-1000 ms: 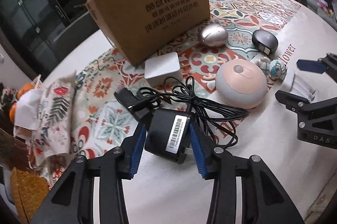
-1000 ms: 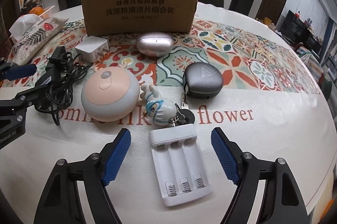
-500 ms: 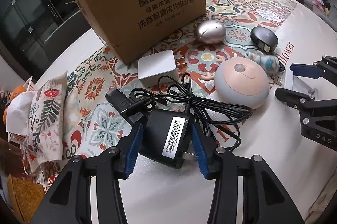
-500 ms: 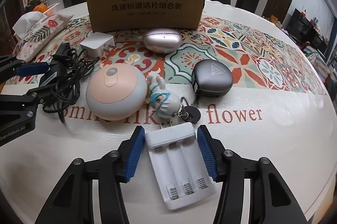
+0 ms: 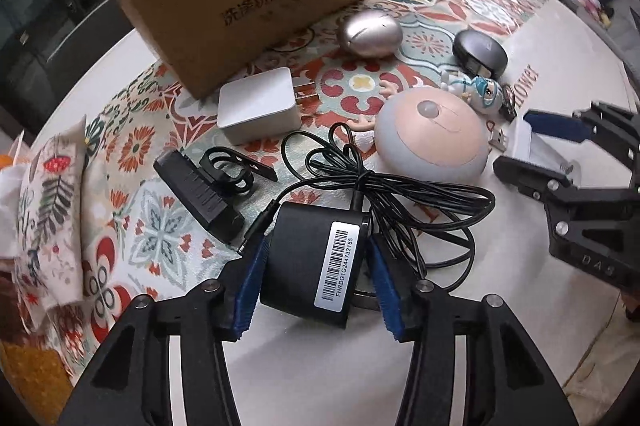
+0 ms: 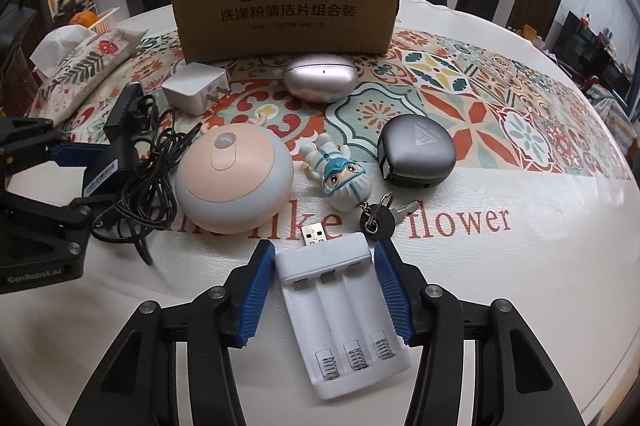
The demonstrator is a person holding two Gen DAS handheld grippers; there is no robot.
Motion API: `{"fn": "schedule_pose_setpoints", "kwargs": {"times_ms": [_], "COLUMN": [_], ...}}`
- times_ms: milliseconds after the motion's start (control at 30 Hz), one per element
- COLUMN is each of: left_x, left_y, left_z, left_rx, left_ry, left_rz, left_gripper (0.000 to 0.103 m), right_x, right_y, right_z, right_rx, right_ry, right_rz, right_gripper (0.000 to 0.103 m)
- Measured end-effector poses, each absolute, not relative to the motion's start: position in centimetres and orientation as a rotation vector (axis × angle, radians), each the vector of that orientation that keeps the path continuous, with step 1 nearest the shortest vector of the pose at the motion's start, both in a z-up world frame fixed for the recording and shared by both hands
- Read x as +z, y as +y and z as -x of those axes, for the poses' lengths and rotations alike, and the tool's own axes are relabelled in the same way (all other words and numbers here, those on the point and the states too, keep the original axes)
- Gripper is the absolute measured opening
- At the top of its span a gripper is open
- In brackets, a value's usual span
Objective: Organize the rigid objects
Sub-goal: 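Lift the black adapter with the left gripper while the right gripper lifts the white charger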
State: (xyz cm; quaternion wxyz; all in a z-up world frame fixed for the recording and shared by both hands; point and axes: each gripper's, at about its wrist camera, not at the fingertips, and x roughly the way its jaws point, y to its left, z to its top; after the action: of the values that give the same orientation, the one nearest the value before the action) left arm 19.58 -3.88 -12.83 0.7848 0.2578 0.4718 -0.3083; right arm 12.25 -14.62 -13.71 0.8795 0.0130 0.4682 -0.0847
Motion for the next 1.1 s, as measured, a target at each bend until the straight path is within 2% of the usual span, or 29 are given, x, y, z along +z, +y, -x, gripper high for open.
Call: {"fn": "schedule_pose_setpoints", "kwargs": {"times_ms": [400,633,1100], "left_x": [-12.2,-12.1,-8.7], "left_y": [-2.3,-1.1,-0.6], "left_z": [-17.2,-15.4,-12.5], "left_rx": [-0.497,-0.419,-0.374], "left_ry": [0.975,0.962,0.836], "left_rz": [-0.299,-0.142,-0.114], "left_gripper": [0.042,0.042,0.042], "right_x": [-13.2,-11.9,-9.2], "right_y": [-15.1,-15.0,-14.5], "right_z": [-11.6,-10.5,-7.8], "right_rx": [-0.143,-0.125,-0.097], "right_ry": [0.935,0.866,0.726], "right_rz": [-0.050,-0.018,0.012], "right_gripper": [0.052,0.052,0.051]}}
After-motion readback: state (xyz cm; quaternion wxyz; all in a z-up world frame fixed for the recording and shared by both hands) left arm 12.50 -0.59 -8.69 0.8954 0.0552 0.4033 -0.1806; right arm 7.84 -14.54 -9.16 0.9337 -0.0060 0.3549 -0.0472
